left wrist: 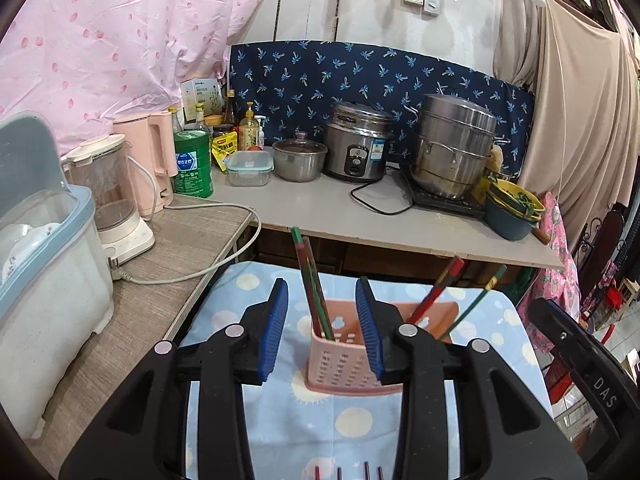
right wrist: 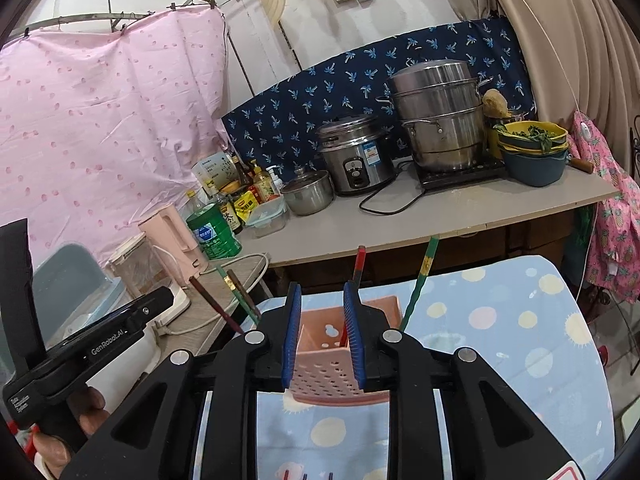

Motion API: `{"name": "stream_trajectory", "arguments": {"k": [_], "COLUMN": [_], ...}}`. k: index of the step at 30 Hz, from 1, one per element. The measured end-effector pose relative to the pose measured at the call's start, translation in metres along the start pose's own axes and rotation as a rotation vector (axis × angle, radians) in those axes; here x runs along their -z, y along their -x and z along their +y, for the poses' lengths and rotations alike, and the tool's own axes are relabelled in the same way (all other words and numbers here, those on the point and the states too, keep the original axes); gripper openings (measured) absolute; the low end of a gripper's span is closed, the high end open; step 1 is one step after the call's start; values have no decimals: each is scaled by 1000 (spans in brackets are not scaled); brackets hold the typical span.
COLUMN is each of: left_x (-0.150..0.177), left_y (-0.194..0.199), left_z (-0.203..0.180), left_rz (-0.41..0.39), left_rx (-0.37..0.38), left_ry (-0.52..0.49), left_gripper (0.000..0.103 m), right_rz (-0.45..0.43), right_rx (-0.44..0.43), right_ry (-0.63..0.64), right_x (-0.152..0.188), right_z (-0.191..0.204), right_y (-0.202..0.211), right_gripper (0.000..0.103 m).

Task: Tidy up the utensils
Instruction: 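Move both open tools back down to the four remaining chopsticks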

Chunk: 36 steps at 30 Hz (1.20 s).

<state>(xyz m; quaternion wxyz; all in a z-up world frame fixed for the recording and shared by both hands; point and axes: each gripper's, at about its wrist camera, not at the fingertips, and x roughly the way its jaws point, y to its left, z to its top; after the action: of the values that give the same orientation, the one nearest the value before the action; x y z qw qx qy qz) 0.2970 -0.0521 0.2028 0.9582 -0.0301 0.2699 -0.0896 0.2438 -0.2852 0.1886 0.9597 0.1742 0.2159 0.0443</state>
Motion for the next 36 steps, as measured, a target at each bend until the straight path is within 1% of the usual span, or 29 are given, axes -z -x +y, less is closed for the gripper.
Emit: {"name": "stream_trajectory", "arguments": {"k": [8, 14, 19, 28, 36], "left_x": [31, 65, 95, 159, 210], "left_y": [28, 42, 51, 66, 72], "left_z": [0, 2, 3, 9, 21], "left_rz": [35, 83, 130, 204, 273], "left_rx": [-12, -14, -3, -11, -10], "left_ry": [-13, -19, -8, -21, -16], "left_gripper": [36, 36, 36, 36, 36], "right_rz": [35, 76, 130, 225, 294], "right_rx": [-17, -26, -29, 23, 71], "right_ry": [-4, -9, -41, -59, 3], "right_x": [38, 75, 110, 170, 221], "right_z": [6, 8, 3, -14, -14], "right_y": [35, 60, 74, 91, 104], "right_gripper": [22, 22, 22, 22, 22]}}
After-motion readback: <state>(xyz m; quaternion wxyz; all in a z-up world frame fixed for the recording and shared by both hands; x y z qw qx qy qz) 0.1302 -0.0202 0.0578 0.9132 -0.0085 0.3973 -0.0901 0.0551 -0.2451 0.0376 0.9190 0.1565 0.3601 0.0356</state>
